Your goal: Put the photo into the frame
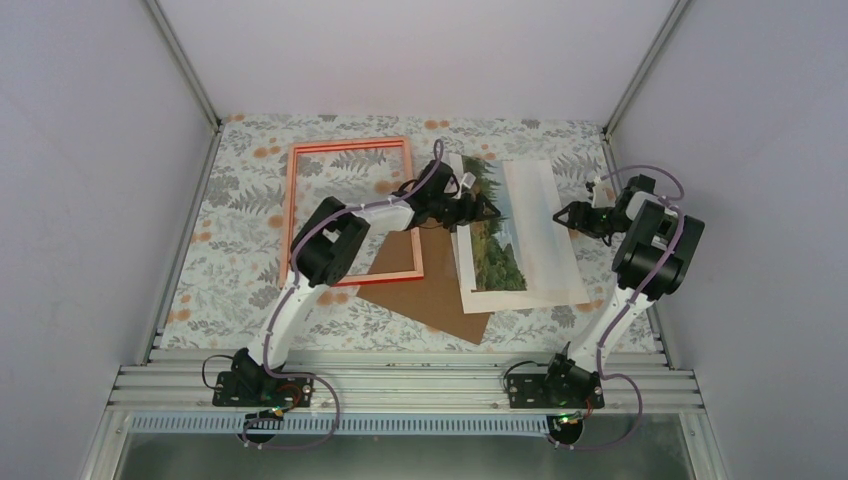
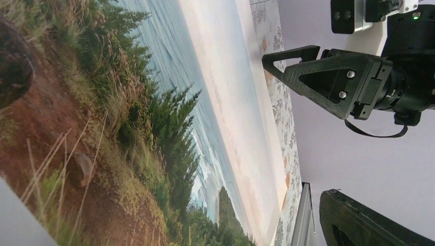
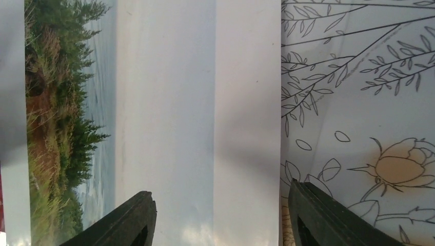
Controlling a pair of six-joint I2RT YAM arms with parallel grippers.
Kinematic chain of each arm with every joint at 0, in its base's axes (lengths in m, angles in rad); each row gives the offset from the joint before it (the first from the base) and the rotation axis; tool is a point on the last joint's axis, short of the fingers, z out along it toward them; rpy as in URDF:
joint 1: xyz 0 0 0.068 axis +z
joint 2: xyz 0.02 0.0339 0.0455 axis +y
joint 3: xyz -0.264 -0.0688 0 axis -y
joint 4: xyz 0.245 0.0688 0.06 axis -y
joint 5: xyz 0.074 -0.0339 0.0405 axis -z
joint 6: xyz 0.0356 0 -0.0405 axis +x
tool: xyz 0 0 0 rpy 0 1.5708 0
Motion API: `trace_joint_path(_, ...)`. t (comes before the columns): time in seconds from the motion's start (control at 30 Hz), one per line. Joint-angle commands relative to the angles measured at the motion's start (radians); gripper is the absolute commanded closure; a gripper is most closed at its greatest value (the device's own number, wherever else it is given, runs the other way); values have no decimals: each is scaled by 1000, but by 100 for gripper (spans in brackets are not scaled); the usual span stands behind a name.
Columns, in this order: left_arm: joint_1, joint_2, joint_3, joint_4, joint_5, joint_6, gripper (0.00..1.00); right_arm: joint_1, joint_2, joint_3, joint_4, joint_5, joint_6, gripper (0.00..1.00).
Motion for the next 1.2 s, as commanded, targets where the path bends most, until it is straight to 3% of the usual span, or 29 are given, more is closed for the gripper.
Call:
trace_joint_path(0.0, -11, 43, 30, 16, 23, 9, 8, 28, 96, -66, -157, 42, 26, 36)
trace_joint_path(0.1, -13, 37, 43, -3, 18, 21, 16, 27, 101, -62, -154, 53, 34, 38)
trace_joint_path(0.2, -8, 4, 72, -103, -18, 64, 18, 22, 101, -55, -147, 72, 43, 40)
trace_joint_path(0.33, 16, -51, 60, -160, -41, 109, 19, 5, 100, -51, -127, 110, 54, 51)
trace_joint_path(0.63, 52, -124, -27, -150, 4, 160, 39, -6, 107, -54, -106, 148, 55, 73)
trace_joint_path(0.93, 91, -202, -127, -141, 5, 184, 41, -10, 125, -44, -102, 159, 65, 94)
trace_joint_path(1.17, 108, -254, -202, -102, 33, 194, 42, -11, 135, -42, -101, 150, 71, 96)
